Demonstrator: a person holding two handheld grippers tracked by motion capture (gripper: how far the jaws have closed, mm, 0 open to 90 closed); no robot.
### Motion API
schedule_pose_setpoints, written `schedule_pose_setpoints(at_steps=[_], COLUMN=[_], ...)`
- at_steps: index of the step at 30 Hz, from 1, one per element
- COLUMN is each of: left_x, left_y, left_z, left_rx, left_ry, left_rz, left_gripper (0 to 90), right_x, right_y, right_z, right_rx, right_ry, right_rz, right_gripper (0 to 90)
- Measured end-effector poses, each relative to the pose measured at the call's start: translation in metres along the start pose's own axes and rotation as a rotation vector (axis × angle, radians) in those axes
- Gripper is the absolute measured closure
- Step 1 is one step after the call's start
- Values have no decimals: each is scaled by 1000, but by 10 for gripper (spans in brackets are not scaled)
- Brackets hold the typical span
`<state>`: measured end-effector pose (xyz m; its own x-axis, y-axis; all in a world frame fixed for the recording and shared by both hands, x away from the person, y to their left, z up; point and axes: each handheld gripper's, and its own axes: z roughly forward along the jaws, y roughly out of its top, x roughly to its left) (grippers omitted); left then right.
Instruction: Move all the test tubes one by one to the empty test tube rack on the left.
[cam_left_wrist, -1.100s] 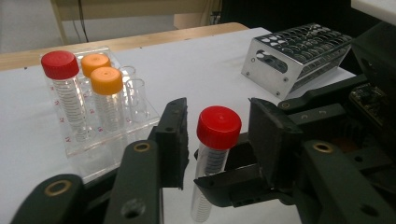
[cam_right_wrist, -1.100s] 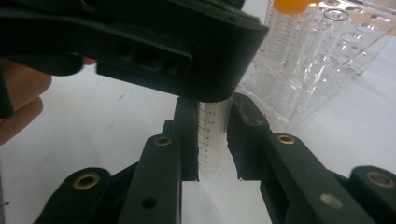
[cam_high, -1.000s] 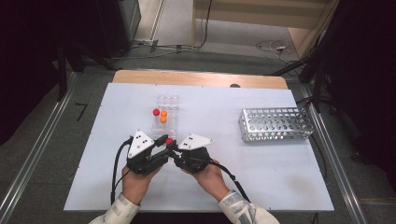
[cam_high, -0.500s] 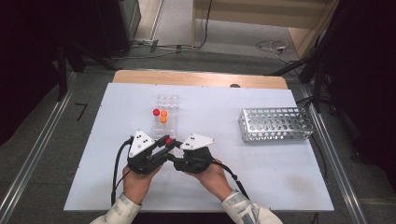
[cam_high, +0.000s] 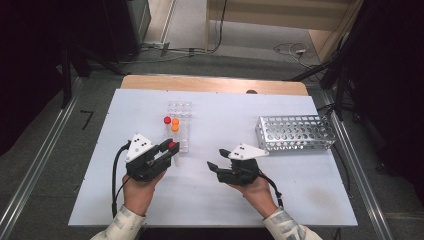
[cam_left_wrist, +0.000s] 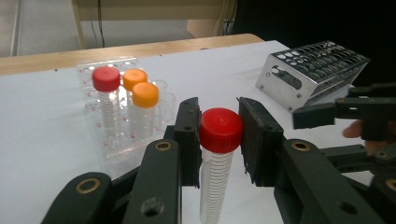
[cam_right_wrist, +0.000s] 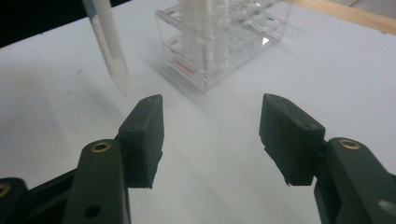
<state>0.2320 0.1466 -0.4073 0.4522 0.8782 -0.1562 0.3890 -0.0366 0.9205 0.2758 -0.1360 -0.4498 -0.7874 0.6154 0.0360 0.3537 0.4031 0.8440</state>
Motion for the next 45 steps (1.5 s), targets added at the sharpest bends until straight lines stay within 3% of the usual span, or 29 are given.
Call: schedule_pose_setpoints(at_steps=[9,23,34,45], left_x=[10,28,41,41], left_y=[26,56,52,39], left_z=[-6,8,26,41], left_rx=[-21,-53,-62,-44], left_ry=[54,116,162,183], left_rz=[18,17,1,4], left_gripper=[707,707,707,706], right_x=[-21,-30,-33,-35], right_y=[-23,-29,-32,-34], right_z=[-26,-34,-35,-35], right_rx=[-2,-6,-5,1], right_ry=[-50,-72,-79,-84], right_rz=[51,85,95,96], right_gripper=[382,383,383,385])
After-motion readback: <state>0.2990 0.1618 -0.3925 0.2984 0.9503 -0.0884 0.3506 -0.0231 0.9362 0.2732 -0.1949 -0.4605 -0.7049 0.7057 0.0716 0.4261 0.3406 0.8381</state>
